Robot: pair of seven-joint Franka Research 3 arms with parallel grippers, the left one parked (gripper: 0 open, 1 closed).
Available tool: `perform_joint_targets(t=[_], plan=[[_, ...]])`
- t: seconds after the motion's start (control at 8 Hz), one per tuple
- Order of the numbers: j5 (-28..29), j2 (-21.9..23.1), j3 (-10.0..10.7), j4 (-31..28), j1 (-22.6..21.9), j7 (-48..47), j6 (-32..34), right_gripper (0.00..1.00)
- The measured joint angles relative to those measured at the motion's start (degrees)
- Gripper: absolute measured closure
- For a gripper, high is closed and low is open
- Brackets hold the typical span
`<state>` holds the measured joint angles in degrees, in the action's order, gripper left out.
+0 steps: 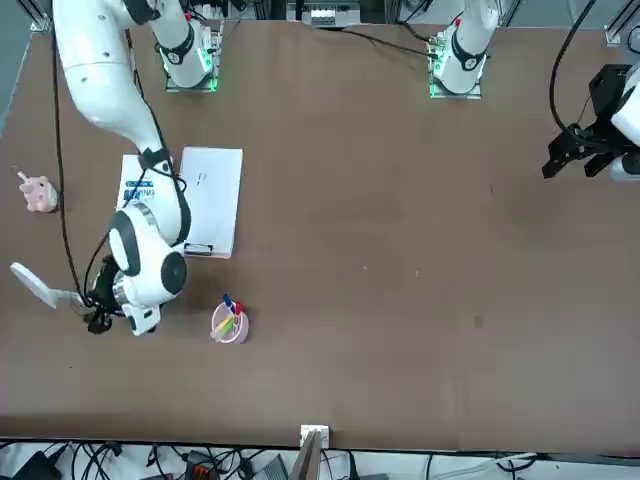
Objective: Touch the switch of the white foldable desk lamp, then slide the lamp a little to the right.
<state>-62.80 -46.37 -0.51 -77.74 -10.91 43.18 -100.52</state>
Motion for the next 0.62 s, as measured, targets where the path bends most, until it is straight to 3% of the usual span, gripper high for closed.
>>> perform_joint_targets(t=[0.62], plan=[[-5.28, -4.83, 1.80, 1.42, 0.27, 0.42, 2.22, 0.02]])
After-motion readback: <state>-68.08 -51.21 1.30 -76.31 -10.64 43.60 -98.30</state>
